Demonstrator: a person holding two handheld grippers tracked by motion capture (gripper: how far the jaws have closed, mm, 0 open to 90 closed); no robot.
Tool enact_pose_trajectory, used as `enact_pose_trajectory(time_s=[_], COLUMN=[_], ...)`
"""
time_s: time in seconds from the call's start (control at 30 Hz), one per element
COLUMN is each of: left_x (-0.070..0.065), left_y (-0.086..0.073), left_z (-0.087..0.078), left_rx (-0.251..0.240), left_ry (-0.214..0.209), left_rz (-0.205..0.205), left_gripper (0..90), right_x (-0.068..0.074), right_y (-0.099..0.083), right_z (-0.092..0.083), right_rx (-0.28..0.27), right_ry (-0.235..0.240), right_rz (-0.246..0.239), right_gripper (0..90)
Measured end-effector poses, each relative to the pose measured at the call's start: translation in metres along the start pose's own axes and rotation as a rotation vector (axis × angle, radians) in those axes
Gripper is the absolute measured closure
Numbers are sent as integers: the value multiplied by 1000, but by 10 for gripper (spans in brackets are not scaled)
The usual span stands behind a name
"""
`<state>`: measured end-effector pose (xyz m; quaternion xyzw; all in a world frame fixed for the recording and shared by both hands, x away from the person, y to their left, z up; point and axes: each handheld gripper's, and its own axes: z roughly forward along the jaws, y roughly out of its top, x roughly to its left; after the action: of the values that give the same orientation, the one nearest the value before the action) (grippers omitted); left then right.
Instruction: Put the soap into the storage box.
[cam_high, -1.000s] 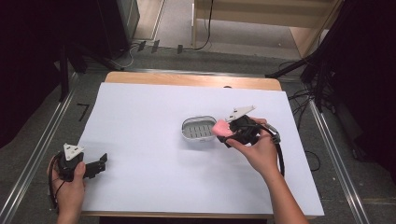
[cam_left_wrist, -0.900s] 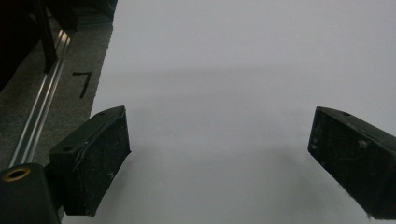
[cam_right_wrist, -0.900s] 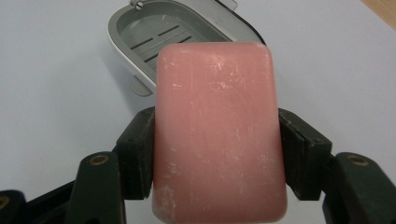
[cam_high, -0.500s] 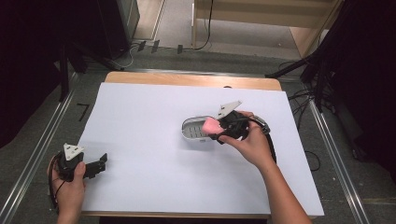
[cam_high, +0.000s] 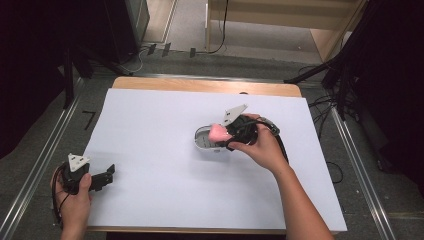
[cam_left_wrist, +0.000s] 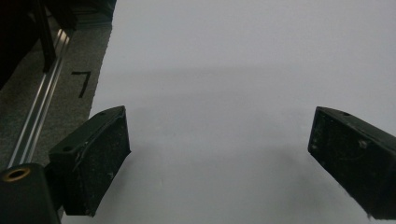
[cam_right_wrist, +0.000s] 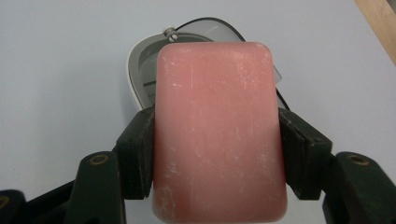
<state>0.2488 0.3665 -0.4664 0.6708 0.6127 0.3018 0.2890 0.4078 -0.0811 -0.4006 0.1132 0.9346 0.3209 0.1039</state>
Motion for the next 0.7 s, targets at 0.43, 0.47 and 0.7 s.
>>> enact_pose_trajectory(time_s=[0.43, 0.47, 0.7], left_x=[0, 0, 0], left_y=[0, 0, 0], left_z=[0, 0, 0], left_rx=[2, 2, 3], left_ry=[-2, -2, -3], left_rz=[0, -1, 0], left_gripper=[58, 58, 58], right_x=[-6, -6, -7], right_y=[5, 5, 8], right_z=[12, 13, 17], right_rx=[-16, -15, -10], right_ry=[57, 61, 63], right_rz=[-45, -48, -63], right_gripper=[384, 384, 383])
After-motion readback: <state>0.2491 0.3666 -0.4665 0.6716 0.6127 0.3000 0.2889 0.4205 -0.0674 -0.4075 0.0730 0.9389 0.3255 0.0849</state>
